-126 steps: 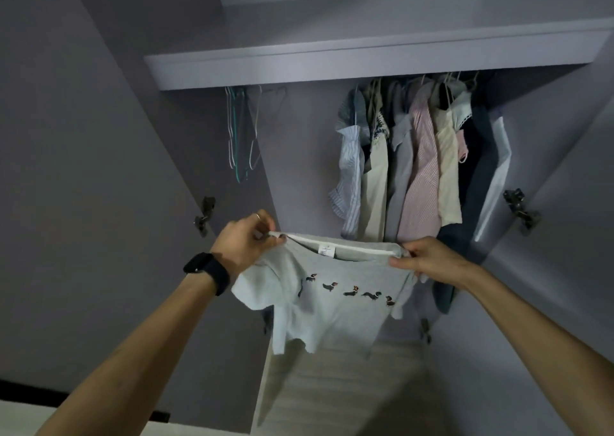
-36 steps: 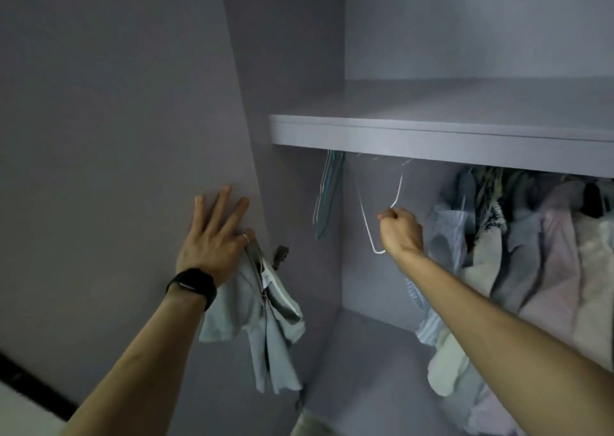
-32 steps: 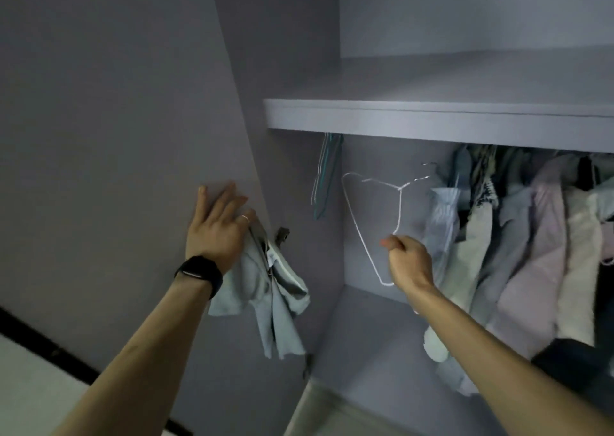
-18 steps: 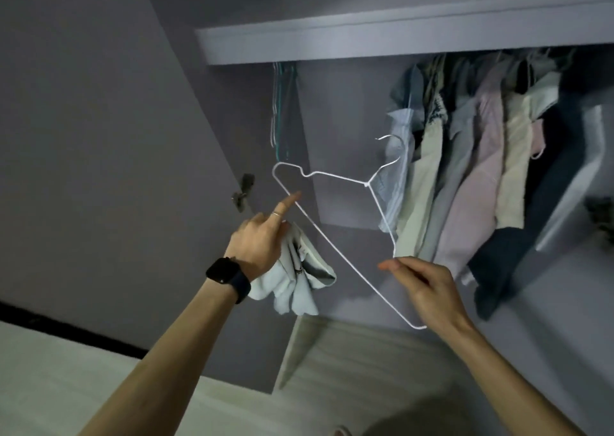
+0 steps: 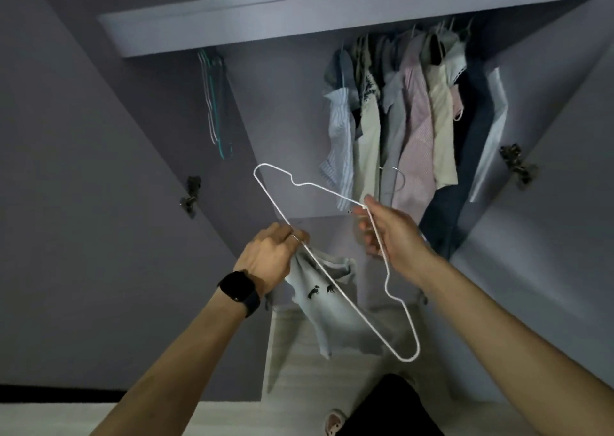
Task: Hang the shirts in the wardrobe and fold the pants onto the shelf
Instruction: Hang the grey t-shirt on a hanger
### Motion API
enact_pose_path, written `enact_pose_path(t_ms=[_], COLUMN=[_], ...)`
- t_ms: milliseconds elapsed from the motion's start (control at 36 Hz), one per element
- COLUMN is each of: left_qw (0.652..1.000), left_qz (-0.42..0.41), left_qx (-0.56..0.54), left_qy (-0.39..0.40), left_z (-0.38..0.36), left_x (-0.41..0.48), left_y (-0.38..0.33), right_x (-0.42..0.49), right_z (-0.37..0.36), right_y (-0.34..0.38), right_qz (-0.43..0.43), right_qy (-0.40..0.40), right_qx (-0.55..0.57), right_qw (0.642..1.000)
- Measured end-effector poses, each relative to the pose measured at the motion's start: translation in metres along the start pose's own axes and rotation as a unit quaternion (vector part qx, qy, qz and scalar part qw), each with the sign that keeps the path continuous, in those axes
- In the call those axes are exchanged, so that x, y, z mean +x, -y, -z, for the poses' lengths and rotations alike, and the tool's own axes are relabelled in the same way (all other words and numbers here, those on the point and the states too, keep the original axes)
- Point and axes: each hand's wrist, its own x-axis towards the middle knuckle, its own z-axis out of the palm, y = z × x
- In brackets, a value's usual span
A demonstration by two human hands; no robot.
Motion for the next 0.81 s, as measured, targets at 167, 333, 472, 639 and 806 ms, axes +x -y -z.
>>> enact_pose_path(t_ms=[167,333,472,639,806], left_qw=[0.998,0.987,0.991,0.99,0.986], left_qz=[0.007,0.1,0.104,0.107,0.124], left_qx=[-0.015,-0.127,-0.079,-0.088,-0.096], left_qy=[0.052,0.024,0.018,-0.001,-0.058], left_z=[-0.009,0.005,0.026,0.061,0.096], left_x=[0.01,0.015,0.027,0.039,0.051], left_y=[0.004,0.013,0.032,0.049,0.056], right_x=[0.028,0.035,0.038,0.043,0.042], right_z=[0.012,0.028,0.024,-0.023,-0.078], right_y=[0.041,0.041,0.044,0.071,0.1], right_qz=[-0.156,-0.014,0.03,0.067,0.106], right_qy=[0.039,-0.214,-0.229,-0.177,-0.134], right_qx=[0.019,-0.045,0.144,0.276,0.359], right_qw=[0.987,0.976,0.962,0.942,0.918])
